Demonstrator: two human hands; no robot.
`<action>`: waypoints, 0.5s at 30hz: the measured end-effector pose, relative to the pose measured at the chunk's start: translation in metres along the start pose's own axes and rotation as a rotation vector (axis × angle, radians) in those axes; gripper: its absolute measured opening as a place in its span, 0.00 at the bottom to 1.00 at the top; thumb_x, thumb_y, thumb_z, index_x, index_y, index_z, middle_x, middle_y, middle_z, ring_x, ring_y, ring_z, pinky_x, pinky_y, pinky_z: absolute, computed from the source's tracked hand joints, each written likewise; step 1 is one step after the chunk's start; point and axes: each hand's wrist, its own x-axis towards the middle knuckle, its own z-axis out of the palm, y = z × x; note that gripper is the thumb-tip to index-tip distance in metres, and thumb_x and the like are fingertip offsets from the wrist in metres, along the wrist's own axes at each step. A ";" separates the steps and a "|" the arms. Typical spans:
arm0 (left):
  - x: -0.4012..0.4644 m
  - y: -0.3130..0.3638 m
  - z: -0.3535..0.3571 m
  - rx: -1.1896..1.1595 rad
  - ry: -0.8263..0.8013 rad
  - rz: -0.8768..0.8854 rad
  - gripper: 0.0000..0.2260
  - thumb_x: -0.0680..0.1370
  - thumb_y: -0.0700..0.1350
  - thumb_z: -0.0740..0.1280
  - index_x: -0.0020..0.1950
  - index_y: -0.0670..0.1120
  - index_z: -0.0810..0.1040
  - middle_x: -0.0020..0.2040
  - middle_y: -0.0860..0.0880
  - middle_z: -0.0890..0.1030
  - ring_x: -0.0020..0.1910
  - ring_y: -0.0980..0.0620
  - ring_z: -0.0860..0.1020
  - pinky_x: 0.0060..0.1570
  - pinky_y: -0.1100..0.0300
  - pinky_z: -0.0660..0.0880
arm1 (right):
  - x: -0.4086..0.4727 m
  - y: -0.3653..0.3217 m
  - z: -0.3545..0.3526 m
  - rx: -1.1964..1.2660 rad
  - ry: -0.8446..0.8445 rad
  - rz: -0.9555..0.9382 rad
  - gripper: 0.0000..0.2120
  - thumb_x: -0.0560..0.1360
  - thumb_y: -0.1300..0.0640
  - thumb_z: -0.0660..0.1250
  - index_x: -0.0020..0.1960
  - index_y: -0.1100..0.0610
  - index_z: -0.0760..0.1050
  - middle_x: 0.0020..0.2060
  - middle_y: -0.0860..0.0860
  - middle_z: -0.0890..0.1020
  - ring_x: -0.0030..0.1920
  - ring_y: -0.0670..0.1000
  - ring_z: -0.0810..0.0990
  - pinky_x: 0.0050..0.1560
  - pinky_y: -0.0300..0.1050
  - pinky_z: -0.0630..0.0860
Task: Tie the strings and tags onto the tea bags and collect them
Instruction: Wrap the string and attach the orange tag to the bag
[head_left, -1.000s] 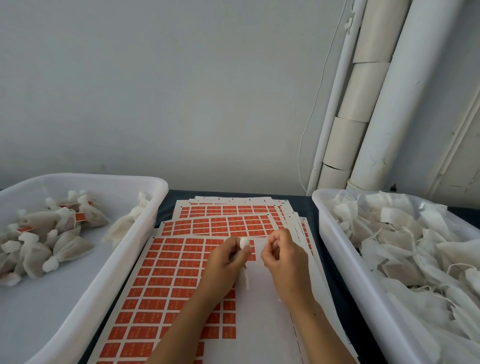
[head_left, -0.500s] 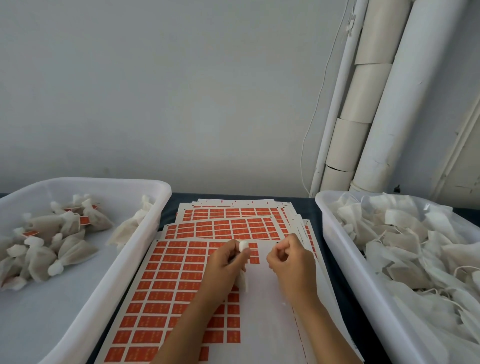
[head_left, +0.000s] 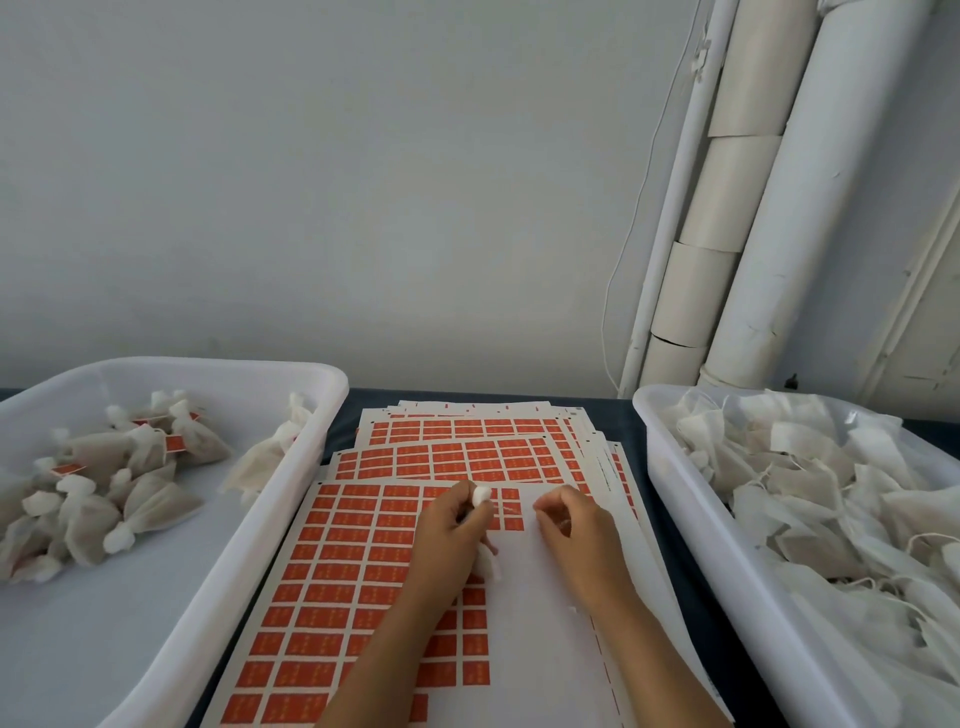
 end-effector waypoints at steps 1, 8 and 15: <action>-0.001 0.001 0.000 -0.016 0.004 -0.003 0.09 0.80 0.43 0.62 0.40 0.44 0.73 0.34 0.46 0.76 0.31 0.52 0.79 0.31 0.67 0.77 | 0.000 -0.001 0.000 -0.034 -0.033 -0.020 0.05 0.75 0.52 0.66 0.50 0.49 0.73 0.51 0.43 0.78 0.45 0.41 0.76 0.47 0.25 0.68; 0.001 -0.001 -0.004 -0.043 0.080 -0.061 0.08 0.80 0.44 0.62 0.40 0.46 0.74 0.35 0.47 0.78 0.30 0.56 0.80 0.29 0.71 0.74 | 0.015 -0.019 -0.002 -0.472 -0.248 -0.087 0.15 0.76 0.50 0.66 0.61 0.52 0.74 0.60 0.48 0.77 0.57 0.49 0.78 0.63 0.39 0.69; 0.000 0.002 -0.004 -0.068 0.086 -0.071 0.08 0.80 0.43 0.62 0.41 0.47 0.74 0.36 0.48 0.78 0.34 0.52 0.80 0.30 0.71 0.74 | 0.020 -0.020 0.002 -0.628 -0.216 -0.255 0.17 0.76 0.48 0.64 0.63 0.51 0.73 0.62 0.47 0.77 0.58 0.49 0.79 0.60 0.36 0.69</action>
